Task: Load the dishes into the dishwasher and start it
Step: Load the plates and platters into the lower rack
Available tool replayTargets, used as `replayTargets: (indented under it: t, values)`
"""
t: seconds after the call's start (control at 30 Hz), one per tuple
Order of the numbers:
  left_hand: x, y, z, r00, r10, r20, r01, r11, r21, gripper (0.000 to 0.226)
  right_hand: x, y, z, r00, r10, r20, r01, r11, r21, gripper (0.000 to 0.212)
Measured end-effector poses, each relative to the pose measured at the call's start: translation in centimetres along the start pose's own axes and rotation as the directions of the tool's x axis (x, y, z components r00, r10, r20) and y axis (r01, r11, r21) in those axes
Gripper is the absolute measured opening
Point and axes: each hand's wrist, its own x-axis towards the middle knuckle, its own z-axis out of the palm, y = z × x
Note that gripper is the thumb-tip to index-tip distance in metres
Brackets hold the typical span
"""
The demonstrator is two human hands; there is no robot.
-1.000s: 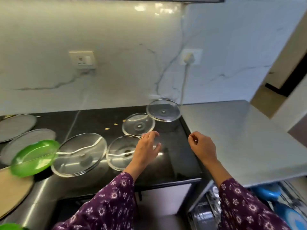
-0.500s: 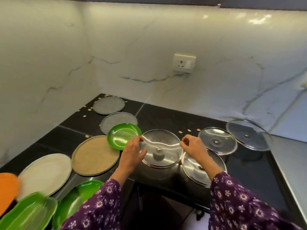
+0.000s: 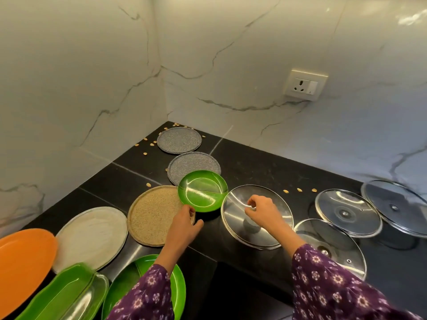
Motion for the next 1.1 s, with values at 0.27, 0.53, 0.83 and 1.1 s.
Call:
replayTargets:
  t: [0.27,0.53,0.83,1.1]
  values:
    - [0.4,-4.1,-3.1,0.993,-0.115,-0.017,0.115,0.993,0.012,0.037,1.6,-4.7,2.5,0.987,-0.159,-0.008,0.159,0.983,0.088,0.017]
    - [0.2,-5.4,-4.5,0.988,-0.141,-0.057,0.143,0.989,0.046,0.036,1.3,-7.3,3.7,0.971,-0.235,0.039,0.230,0.968,0.098,0.021]
    - [-1.6,-3.8,-4.3,0.987,-0.107,-0.119,0.113,0.993,0.043,0.036,-0.6,-6.6,3.2,0.963,-0.268,-0.004,0.265,0.952,0.155,0.013]
    - [-7.1,-3.4,-5.8,0.969,-0.170,-0.179,0.175,0.985,0.013,0.035,-3.5,-7.4,3.9,0.932,-0.361,0.018,0.354,0.921,0.163,0.007]
